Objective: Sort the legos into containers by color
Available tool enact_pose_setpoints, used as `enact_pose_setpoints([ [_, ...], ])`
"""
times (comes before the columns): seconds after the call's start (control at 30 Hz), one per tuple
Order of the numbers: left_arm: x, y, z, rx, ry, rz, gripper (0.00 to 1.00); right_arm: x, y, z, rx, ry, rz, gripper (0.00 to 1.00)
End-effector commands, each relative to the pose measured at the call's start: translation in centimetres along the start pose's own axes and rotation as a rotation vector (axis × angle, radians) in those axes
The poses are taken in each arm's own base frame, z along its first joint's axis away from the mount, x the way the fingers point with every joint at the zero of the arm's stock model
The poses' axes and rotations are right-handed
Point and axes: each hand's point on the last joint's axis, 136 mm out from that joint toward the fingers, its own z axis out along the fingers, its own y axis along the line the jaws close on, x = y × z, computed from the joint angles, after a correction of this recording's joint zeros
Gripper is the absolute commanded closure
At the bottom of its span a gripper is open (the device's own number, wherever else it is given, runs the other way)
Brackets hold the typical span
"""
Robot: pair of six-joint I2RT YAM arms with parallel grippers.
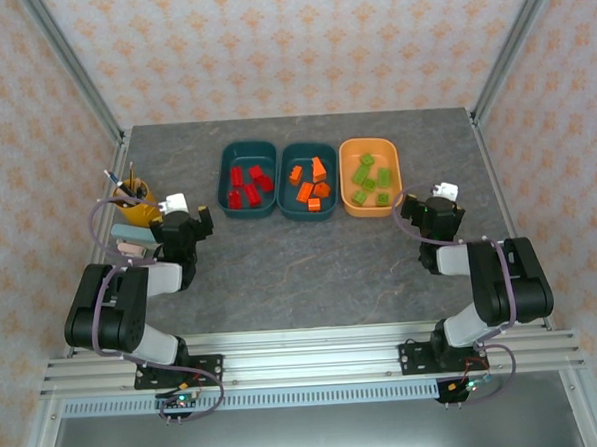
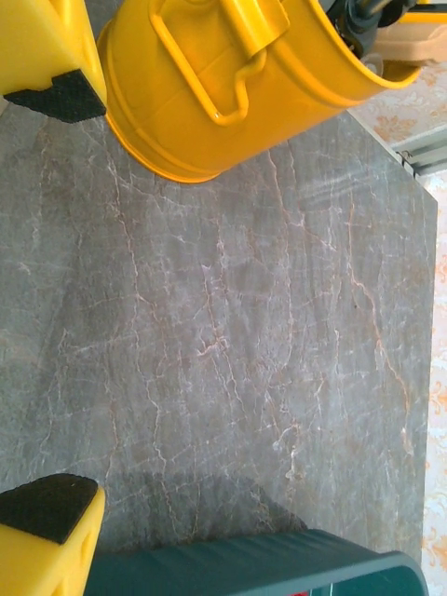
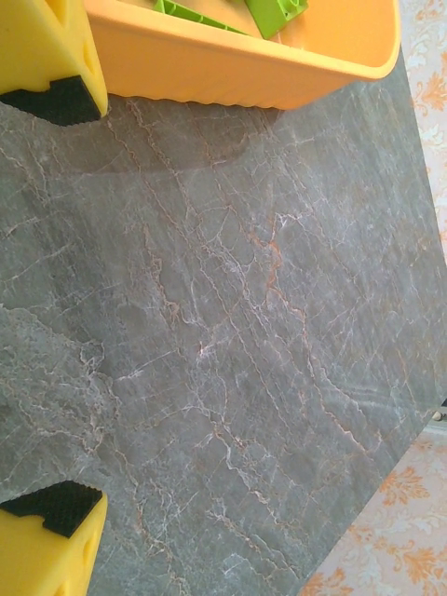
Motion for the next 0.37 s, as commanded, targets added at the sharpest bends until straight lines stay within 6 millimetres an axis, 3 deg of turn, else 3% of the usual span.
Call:
enact_pose_setpoints([
  [0.0,-1.25,-0.07,-0.01,-0.012,-0.048,0.012,0.0,-1.19,0.47,0.16,-0.012,-0.037,-0.003,0.01],
  [0.33,-1.26,-0.11,0.01,-0.012,-0.048,0.012,0.0,-1.11,0.73,0.1,-0.026,-0.036,-0.008,0.01],
])
